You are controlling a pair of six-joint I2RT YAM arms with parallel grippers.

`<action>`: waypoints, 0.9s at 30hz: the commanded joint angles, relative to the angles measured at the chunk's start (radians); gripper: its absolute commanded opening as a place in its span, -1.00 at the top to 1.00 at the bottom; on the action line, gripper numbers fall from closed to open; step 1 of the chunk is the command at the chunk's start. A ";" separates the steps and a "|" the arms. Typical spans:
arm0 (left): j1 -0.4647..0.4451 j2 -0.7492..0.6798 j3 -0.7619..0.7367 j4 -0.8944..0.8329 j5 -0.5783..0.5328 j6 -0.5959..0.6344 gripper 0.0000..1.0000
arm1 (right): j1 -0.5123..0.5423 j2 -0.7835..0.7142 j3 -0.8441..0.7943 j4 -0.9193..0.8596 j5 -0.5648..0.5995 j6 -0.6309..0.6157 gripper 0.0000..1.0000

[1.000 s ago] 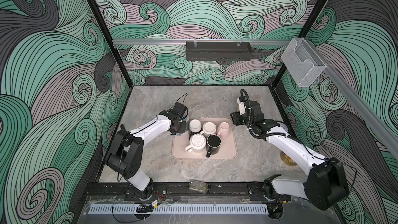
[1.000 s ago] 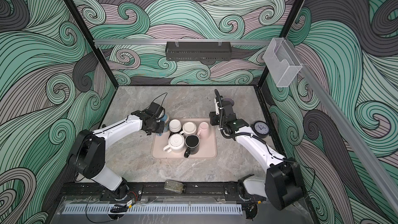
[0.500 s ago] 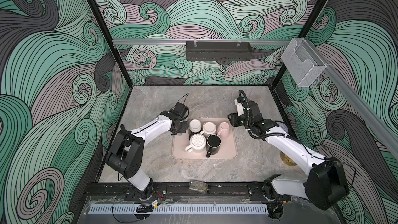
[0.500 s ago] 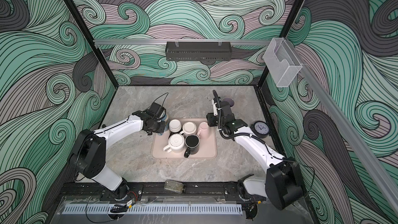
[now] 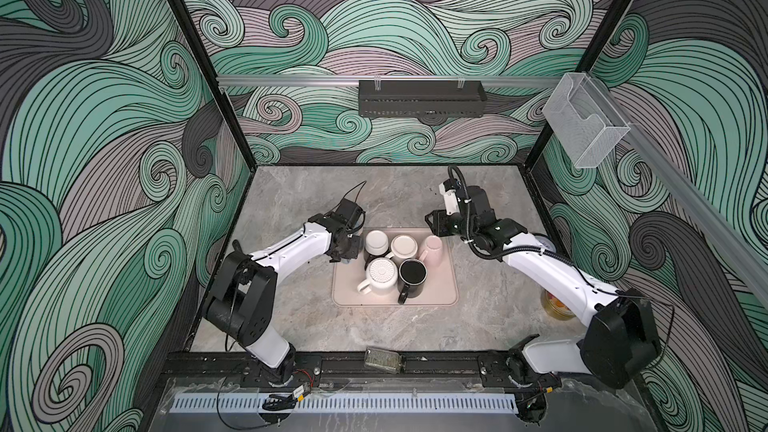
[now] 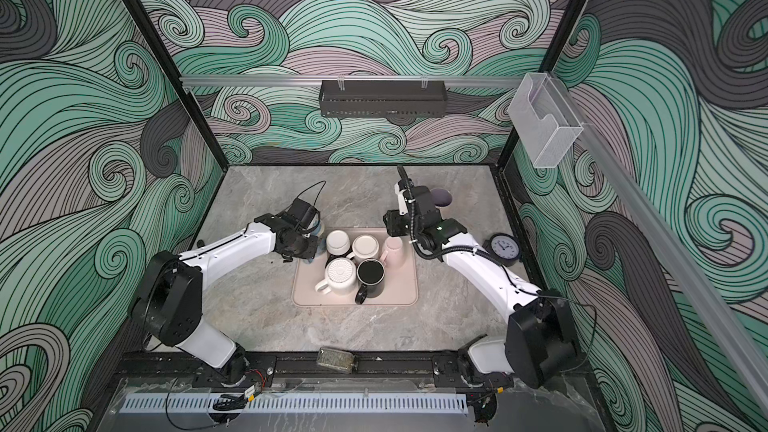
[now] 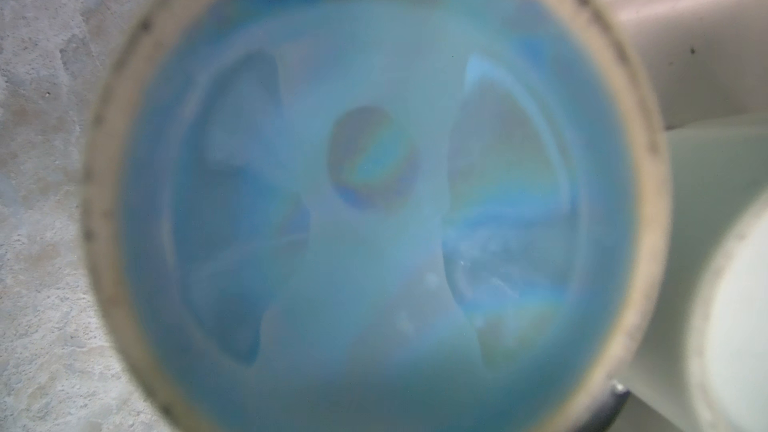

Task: Turn the mug right side up
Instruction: 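Lift the blue butterfly mug with the left gripper while the right approaches it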

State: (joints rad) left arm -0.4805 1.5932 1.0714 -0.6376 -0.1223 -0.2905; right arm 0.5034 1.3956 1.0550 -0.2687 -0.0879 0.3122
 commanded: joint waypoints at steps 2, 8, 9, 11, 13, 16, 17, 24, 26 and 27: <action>-0.005 -0.040 0.040 -0.050 -0.030 0.016 1.00 | 0.014 0.043 0.038 0.024 -0.035 0.021 0.05; -0.007 -0.077 0.072 -0.045 -0.025 0.012 1.00 | 0.018 0.075 0.069 0.060 -0.105 0.035 0.05; -0.007 -0.087 0.082 -0.048 -0.020 0.011 1.00 | 0.018 0.077 0.072 0.066 -0.114 0.038 0.05; -0.007 -0.107 0.096 -0.047 -0.010 0.011 1.00 | 0.017 0.074 0.077 0.077 -0.129 0.049 0.05; -0.007 -0.123 0.110 -0.046 -0.003 0.015 1.00 | 0.018 0.073 0.078 0.092 -0.136 0.057 0.06; -0.007 -0.150 0.131 -0.044 0.015 0.017 1.00 | 0.018 0.067 0.077 0.108 -0.155 0.076 0.06; -0.007 -0.161 0.134 -0.034 0.022 0.017 1.00 | 0.018 0.063 0.074 0.118 -0.164 0.085 0.06; -0.006 -0.243 0.145 0.035 0.053 0.027 1.00 | 0.018 0.064 0.072 0.174 -0.228 0.151 0.07; -0.006 -0.274 0.143 0.063 0.062 0.019 1.00 | 0.018 0.059 0.068 0.185 -0.244 0.164 0.07; -0.006 -0.294 0.137 0.085 0.068 0.005 1.00 | 0.018 0.056 0.066 0.193 -0.254 0.170 0.07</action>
State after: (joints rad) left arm -0.4812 1.3746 1.1481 -0.6807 -0.0727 -0.2775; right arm 0.5171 1.4754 1.1114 -0.1238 -0.2947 0.4400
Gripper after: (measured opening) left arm 0.210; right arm 0.465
